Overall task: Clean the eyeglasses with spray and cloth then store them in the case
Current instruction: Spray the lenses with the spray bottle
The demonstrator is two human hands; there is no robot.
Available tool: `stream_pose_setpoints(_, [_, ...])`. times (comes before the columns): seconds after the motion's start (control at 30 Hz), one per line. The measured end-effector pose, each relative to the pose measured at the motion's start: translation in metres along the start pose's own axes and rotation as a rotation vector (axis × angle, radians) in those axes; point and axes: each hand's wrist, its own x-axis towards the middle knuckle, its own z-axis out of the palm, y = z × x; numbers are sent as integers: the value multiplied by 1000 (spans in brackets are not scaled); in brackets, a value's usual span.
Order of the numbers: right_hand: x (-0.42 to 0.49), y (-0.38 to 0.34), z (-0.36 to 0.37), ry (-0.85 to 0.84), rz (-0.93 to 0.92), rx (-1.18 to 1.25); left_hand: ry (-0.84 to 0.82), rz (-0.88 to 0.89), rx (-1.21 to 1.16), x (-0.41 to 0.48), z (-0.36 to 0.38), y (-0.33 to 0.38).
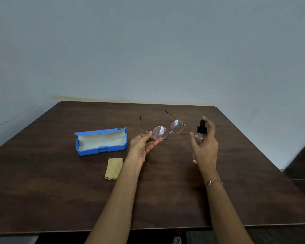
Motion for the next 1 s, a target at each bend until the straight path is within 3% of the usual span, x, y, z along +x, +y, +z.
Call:
stream_pose_setpoints(0.17, [2, 10, 4, -80, -71, 137, 15, 124, 69, 3, -1, -3])
stream_pose_setpoints(0.47, [2, 17, 3, -137, -47, 159, 78, 246, 128, -10, 2, -4])
stream_pose_setpoints(0.6, [0, 16, 4, 39, -70, 55, 80, 290, 119, -18, 6, 1])
stream_pose_setpoints(0.77, [-6, -13, 4, 216, -239, -30, 93, 379, 152, -28, 6, 28])
stream_pose_setpoints(0.87, [-21, -36, 16, 68, -293, 8, 114, 450, 182, -34, -2, 47])
stream_pose_setpoints(1.0, [-42, -60, 51, -322, -396, -27, 168, 517, 237, -39, -20, 69])
